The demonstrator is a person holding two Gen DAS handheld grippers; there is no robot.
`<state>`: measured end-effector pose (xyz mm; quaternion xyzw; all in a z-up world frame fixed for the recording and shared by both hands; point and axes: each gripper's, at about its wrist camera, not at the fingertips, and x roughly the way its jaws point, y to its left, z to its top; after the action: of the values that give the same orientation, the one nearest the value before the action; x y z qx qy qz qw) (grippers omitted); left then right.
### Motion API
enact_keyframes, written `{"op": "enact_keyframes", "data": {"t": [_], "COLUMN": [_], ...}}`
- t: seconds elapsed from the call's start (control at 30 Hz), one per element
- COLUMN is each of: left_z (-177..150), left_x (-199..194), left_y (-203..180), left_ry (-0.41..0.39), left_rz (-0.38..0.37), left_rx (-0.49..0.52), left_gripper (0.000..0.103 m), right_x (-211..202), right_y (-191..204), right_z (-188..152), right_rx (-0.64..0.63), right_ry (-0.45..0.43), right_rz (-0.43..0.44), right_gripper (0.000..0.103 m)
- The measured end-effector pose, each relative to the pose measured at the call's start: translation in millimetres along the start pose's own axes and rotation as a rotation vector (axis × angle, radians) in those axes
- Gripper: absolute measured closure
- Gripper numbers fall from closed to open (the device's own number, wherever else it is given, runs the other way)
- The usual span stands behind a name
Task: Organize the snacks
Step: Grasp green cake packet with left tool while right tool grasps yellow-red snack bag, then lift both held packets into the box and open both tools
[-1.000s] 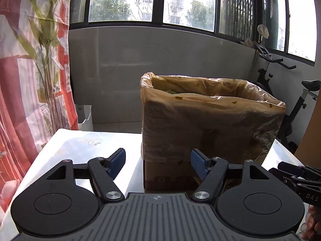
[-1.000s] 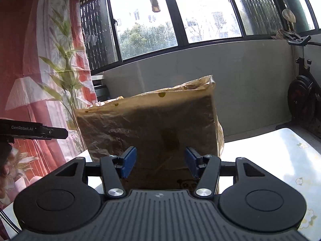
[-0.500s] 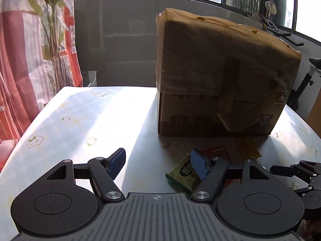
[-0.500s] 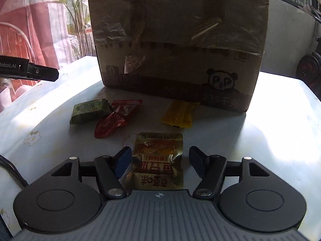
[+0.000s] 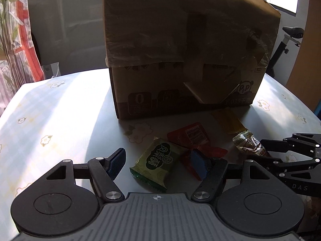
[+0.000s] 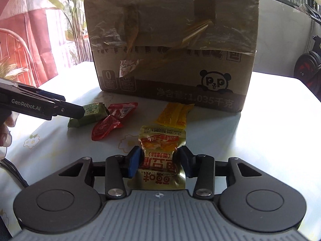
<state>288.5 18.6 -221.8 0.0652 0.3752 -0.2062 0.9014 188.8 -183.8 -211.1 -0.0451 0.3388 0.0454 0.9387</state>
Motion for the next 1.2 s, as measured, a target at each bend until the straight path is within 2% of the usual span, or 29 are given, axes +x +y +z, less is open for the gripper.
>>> {"op": "enact_keyframes", "data": {"t": [0.3, 0.43, 0.47, 0.5, 0.57, 0.73, 1.0, 1.2], "left_z": [2, -11, -12, -12, -12, -18, -18, 10], "left_x": [21, 22, 22, 20, 17, 3, -41, -77], "left_y": [-3, -6, -4, -3, -3, -2, 10, 8], "left_ry": [0.051, 0.05, 0.047, 0.046, 0.05, 0.05, -0.072, -0.207], "left_rz": [-0.018, 0.015, 0.01, -0.001, 0.025, 0.035, 0.052, 0.077], "left_rx": [0.066, 0.089, 0.079, 0.058, 0.044, 0.029, -0.075, -0.087], "left_gripper": [0.029, 0.03, 0.034, 0.052, 0.06, 0.061, 0.062, 0.062], "right_x": [-1, -1, -1, -1, -1, -2, -16, -47], "right_y": [-4, -4, -3, -3, -2, -4, -14, -22], "right_z": [-1, -1, -1, -1, -1, -1, 3, 29], "right_rx": [0.028, 0.028, 0.028, 0.027, 0.024, 0.037, 0.095, 0.071], "right_ry": [-0.012, -0.013, -0.013, -0.013, -0.013, -0.016, -0.064, -0.169], "right_rz": [0.013, 0.013, 0.013, 0.013, 0.01, 0.018, -0.006, -0.028], "right_gripper": [0.058, 0.057, 0.057, 0.057, 0.057, 0.057, 0.057, 0.057]}}
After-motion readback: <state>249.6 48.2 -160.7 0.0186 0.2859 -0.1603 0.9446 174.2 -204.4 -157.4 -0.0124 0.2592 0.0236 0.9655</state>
